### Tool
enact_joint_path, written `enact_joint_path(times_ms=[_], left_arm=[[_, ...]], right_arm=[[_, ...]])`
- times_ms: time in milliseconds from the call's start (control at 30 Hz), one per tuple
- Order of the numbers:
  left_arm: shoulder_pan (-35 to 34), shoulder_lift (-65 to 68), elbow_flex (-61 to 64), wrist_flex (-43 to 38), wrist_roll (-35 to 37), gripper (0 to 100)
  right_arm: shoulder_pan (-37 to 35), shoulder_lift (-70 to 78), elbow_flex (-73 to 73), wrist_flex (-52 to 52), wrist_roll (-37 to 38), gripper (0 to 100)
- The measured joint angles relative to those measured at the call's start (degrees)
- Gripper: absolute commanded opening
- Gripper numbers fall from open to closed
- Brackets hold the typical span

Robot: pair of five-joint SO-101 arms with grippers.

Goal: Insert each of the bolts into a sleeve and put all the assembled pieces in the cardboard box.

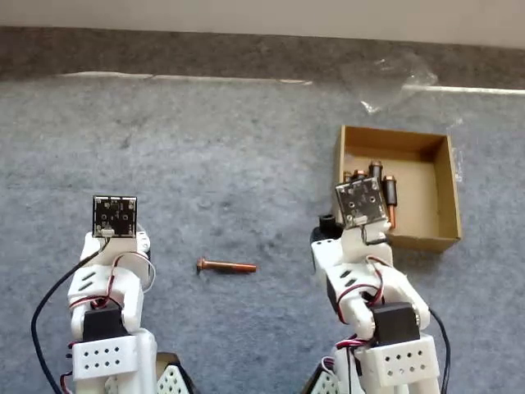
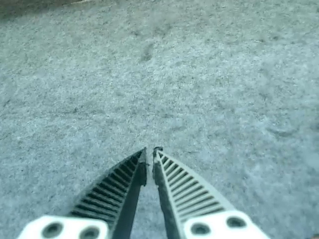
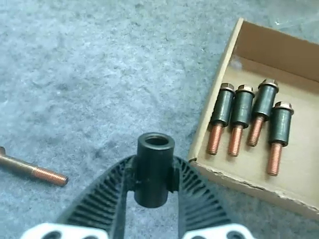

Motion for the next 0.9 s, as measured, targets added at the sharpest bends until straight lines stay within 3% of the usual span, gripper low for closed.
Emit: enact_joint_path(times_ms=[167,500,733,900], left_arm=[[2.20,0.00,-0.62,1.58,-0.53,5],[10.90,0.00,-11.25,18.64,-7.47,5],[11.34,-0.09,-19.87,27.96,-15.91,5],[15.82,-0.62,-23.91,34.20,-23.30,5]], right_arm=[[0.44,-3.43,3.08,-0.44,0.00,0.4],[0.79,-18.02,9.23,-0.70,-2.11,0.4],[0.70,-22.15,11.60,-0.70,-2.29,0.4],[0.70,-22.33,12.40,-0.70,-2.37,0.4]])
